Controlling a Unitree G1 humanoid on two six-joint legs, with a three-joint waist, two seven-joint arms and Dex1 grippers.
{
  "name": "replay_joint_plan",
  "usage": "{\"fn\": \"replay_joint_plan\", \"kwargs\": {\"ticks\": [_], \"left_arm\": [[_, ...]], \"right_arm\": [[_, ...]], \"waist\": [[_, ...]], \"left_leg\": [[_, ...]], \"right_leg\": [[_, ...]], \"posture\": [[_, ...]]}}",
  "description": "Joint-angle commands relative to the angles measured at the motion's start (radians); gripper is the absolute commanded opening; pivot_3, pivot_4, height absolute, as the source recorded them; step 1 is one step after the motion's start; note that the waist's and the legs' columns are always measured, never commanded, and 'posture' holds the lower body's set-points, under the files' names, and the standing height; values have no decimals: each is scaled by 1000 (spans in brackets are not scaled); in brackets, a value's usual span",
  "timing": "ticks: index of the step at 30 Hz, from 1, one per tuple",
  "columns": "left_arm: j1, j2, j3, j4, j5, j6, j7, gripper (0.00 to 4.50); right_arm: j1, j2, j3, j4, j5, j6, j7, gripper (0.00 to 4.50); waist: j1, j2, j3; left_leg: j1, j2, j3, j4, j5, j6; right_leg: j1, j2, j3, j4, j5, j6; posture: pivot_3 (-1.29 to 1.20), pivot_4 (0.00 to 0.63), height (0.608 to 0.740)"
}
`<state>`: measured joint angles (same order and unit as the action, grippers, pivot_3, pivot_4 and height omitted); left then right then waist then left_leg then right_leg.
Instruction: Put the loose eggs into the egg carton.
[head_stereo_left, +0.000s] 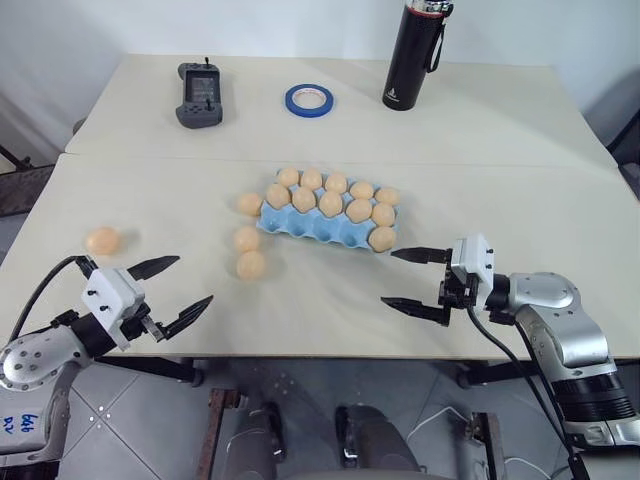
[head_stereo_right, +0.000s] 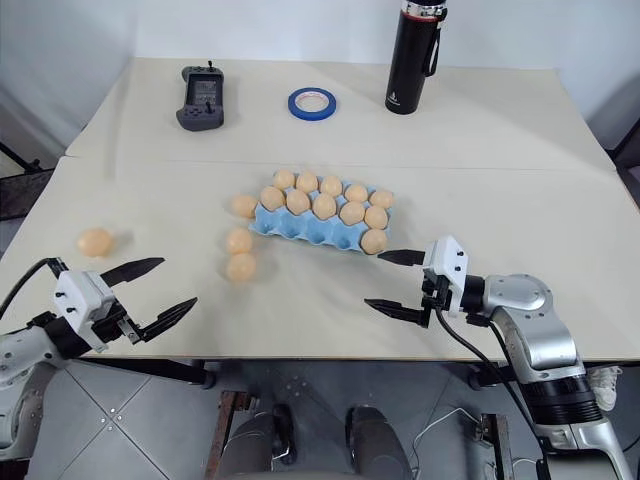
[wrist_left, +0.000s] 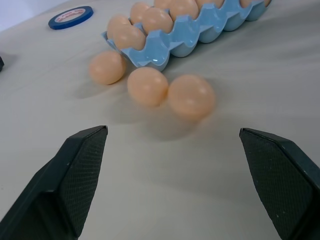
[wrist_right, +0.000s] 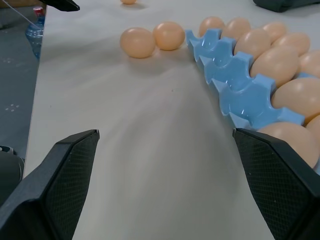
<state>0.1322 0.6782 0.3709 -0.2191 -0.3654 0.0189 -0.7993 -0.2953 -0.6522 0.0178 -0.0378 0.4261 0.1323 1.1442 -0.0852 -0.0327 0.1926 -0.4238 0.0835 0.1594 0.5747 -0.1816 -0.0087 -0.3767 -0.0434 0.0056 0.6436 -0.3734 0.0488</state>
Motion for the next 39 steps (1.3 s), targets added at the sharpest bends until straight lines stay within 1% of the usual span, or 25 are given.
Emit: {"fn": "replay_joint_plan", "kwargs": {"ticks": [1,4,6,10,13,17,22,25,29,32,34,35,36,38,39], "left_arm": [[-10,-11,-10,-12,20,-1,31,4500],[-18,-42,-28,-36,-18,60,57,4500],[-20,-96,-41,-86,-51,112,114,4500],[-15,-208,-114,-162,2,170,251,4500],[-24,-272,-159,-168,50,190,339,4500],[-72,-351,-239,-91,151,169,437,4500],[-172,-416,-320,58,242,97,487,4500],[-250,-438,-331,153,269,76,513,4500],[-318,-452,-342,237,267,45,501,4500],[-320,-449,-342,246,265,39,495,3936],[-307,-441,-348,232,265,43,484,3321],[-295,-437,-344,216,256,54,477,3165],[-286,-435,-341,204,250,62,474,2694],[-269,-425,-336,183,242,74,461,2084],[-259,-416,-338,163,235,83,448,1871]], "right_arm": [[3,13,-11,-23,1,-22,-4,4475],[3,23,-5,-18,-9,-29,-7,4475],[8,29,-5,-28,-11,-26,-11,4475],[26,34,-6,-53,-11,-23,-18,4475],[32,36,-8,-74,-1,-17,-21,4475],[34,42,-5,-104,8,-32,-10,4475],[13,83,-3,-94,9,-77,-18,4475],[4,103,-3,-79,0,-104,-22,4475],[11,120,-1,-62,-7,-126,-33,4475],[17,125,-3,-58,-10,-136,-43,4500],[29,127,-4,-59,-14,-143,-53,4500],[38,130,-7,-62,-15,-144,-62,4500],[45,130,-8,-64,-15,-145,-69,4500],[59,130,-10,-68,-17,-149,-80,4500],[67,129,-11,-68,-19,-152,-85,4500]], "waist": [[0,0,0],[0,0,0],[0,0,0],[4,0,0],[6,0,0],[6,0,0],[7,0,0],[11,0,0],[20,0,0],[26,0,0],[30,0,0],[30,0,0],[30,0,0],[28,0,0],[28,0,0]], "left_leg": [[0,0,0,0,0,0],[0,0,0,2,0,0],[0,0,0,3,0,1],[0,0,0,5,1,4],[0,0,0,7,2,6],[0,0,-1,11,1,4],[0,0,-2,16,1,5],[0,-1,-2,17,1,6],[0,0,-2,17,1,6],[0,0,-1,17,1,6],[0,0,-1,17,1,7],[0,0,-2,17,1,7],[0,0,-2,17,1,6],[0,0,-1,17,1,6],[1,0,-1,17,1,6]], "right_leg": [[0,0,0,0,0,0],[1,0,0,1,0,1],[1,0,0,2,1,2],[2,1,0,3,2,4],[3,1,1,3,3,5],[4,2,1,5,3,6],[5,1,1,8,4,8],[5,1,1,9,4,8],[5,1,0,10,5,8],[4,1,1,10,5,8],[4,1,1,10,5,8],[4,1,1,10,4,8],[4,1,1,10,5,8],[4,1,1,10,5,8],[4,1,1,10,5,8]], "posture": [[0,150,740],[0,150,740],[0,150,740],[0,150,740],[0,150,740],[0,150,740],[0,150,740],[0,150,740],[0,150,740],[0,150,740],[0,150,740],[0,150,740],[0,150,740],[0,150,740],[0,150,740]]}}
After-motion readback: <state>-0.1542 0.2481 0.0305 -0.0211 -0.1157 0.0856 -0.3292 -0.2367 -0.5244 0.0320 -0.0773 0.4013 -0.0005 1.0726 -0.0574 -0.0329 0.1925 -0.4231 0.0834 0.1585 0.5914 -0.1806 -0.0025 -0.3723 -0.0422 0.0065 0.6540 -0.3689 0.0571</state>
